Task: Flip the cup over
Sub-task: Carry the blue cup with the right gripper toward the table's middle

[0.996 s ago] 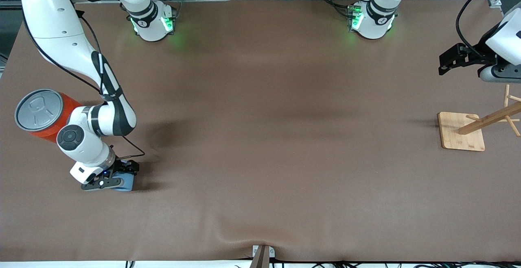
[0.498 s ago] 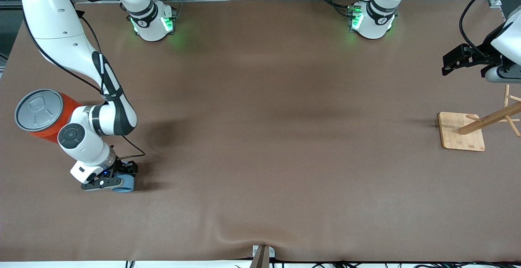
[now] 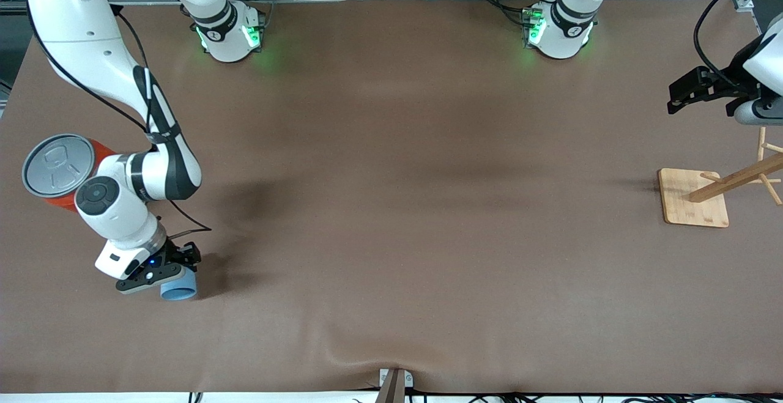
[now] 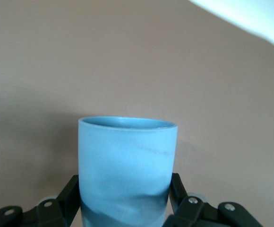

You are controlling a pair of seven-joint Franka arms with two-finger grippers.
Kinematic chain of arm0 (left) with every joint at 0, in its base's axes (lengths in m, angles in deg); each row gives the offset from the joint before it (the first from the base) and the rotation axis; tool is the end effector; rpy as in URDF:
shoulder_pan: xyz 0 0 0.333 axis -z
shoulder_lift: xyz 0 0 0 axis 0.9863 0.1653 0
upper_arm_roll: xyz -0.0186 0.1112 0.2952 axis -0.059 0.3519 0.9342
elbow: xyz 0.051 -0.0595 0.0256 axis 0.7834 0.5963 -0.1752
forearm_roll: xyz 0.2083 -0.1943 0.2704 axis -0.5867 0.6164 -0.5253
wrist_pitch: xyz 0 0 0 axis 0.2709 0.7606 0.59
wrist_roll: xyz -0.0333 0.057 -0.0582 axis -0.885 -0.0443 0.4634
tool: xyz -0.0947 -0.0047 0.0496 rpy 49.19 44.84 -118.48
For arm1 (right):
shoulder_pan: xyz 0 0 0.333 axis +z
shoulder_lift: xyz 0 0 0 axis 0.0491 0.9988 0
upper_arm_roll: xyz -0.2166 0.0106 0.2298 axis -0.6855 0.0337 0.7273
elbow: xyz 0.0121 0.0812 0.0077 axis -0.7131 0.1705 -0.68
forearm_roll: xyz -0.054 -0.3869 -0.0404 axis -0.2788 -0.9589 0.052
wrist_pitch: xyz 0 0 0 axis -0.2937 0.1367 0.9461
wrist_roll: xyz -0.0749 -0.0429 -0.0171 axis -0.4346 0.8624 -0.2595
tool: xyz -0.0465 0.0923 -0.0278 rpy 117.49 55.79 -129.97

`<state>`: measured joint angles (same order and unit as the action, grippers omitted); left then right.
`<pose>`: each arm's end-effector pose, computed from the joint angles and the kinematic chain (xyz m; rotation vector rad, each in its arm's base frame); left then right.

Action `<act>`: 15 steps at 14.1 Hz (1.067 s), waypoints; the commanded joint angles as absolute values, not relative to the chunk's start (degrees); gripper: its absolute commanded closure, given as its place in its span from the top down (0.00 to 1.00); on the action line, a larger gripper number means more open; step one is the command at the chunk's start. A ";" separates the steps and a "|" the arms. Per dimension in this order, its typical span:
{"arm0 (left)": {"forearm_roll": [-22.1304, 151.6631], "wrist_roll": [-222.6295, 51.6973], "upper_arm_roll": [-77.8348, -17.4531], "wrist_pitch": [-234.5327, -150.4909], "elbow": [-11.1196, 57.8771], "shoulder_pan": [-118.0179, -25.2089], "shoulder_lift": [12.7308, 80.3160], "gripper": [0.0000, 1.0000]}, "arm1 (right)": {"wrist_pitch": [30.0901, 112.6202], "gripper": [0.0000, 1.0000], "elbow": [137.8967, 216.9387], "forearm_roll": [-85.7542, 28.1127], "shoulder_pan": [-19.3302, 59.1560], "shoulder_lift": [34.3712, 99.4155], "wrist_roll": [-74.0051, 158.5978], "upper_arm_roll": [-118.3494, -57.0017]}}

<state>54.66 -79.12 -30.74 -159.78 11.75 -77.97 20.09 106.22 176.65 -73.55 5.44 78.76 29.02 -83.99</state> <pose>0.5386 -0.0341 0.6406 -3.1174 0.0997 0.0788 0.7008 0.0164 0.2618 2.8943 0.6639 0.4096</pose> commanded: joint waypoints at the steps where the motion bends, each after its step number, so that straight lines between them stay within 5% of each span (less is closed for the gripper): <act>1: 55.25 -78.75 -30.99 -160.16 11.47 -78.38 20.55 1.00 | 106.11 0.31 177.80 -74.19 6.06 76.74 24.49 -81.89; 7: 55.34 -78.75 -30.99 -160.08 11.82 -78.55 20.64 1.00 | 106.82 0.31 177.18 -74.10 8.52 77.27 16.59 -73.98; 15: 55.34 -78.75 -30.99 -160.16 11.56 -78.38 21.08 1.00 | 109.36 0.31 177.01 -74.02 22.75 77.53 5.23 -73.26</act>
